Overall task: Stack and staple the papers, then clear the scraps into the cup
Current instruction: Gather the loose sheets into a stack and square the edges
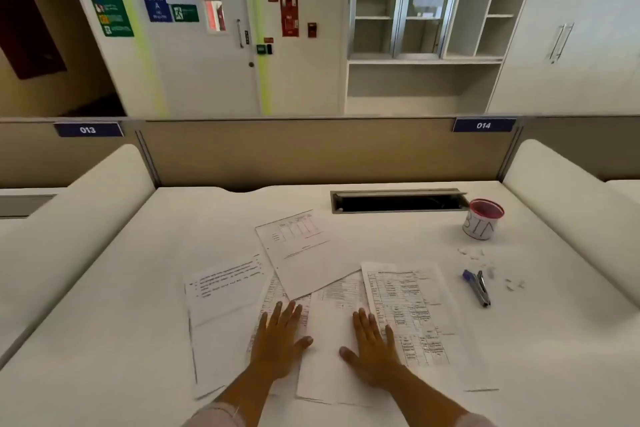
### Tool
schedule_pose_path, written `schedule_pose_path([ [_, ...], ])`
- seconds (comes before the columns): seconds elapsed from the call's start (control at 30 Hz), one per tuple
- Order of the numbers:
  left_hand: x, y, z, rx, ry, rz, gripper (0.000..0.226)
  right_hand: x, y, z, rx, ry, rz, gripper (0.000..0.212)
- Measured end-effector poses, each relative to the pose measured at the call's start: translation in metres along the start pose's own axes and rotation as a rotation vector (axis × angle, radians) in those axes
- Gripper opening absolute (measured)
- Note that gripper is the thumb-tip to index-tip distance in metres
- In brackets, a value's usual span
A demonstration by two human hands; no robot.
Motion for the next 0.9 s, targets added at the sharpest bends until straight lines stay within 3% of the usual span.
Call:
schedule_pose_path([
  [0.03, -0.002, 0.000, -0.005, -0.058, -0.013, -0.011, 0.095, 0.002, -0.001, 0.001, 0.004, 0.017, -0.011, 0.111],
  [0.13, -0.027, -0.011, -0.009, -0.035, -0.167, 0.170, 0.121, -0.002, -0.001, -0.003, -0.012, 0.029, -0.011, 0.113],
  [0.27, -0.037, -0.020, -0.011, -0.037, -0.184, 0.210, 0.097, -0.002, -0.007, -0.006, -0.010, 0.015, -0.024, 0.100],
  [0.33, -0.036, -0.020, -0.010, -0.009, -0.226, 0.247, 0.083, -0.015, -0.004, -0.011, -0.041, -0.026, 0.005, 0.081],
  [0.37, -0.035, -0.022, -0.009, 0.028, -0.223, 0.296, 0.085, -0.024, 0.001, -0.015, -0.044, -0.065, -0.019, 0.075],
  [0.4, -0.032, -0.020, -0.011, 0.002, -0.203, 0.220, 0.092, -0.029, 0.003, -0.017, -0.038, -0.077, -0.050, 0.074],
  [0.5, -0.039, -0.019, -0.012, -0.030, -0.184, 0.157, 0.093, -0.017, -0.004, -0.015, -0.054, -0.076, -0.163, 0.074],
  [0.57, -0.041, -0.026, -0.010, -0.018, -0.221, 0.300, 0.078, -0.016, -0.006, -0.014, -0.063, -0.063, -0.148, 0.074],
  [0.73, -0.043, -0.024, -0.004, -0.005, -0.101, 0.201, 0.070, -0.016, -0.010, -0.013, -0.055, -0.027, -0.176, 0.075],
  [0.9, -0.044, -0.015, 0.004, 0.017, -0.126, 0.190, 0.067, -0.014, 0.006, -0.007, -0.043, -0.030, -0.159, 0.075],
])
Point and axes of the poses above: each hand's wrist, its own y-axis towards the middle knuckle, its own x-axis out of the back of the hand, z = x × y, the point moved 9 cm from there along y, towards the middle knuckle, and after that the axes turned 5 degrees about -x, right-handed, at the moved point
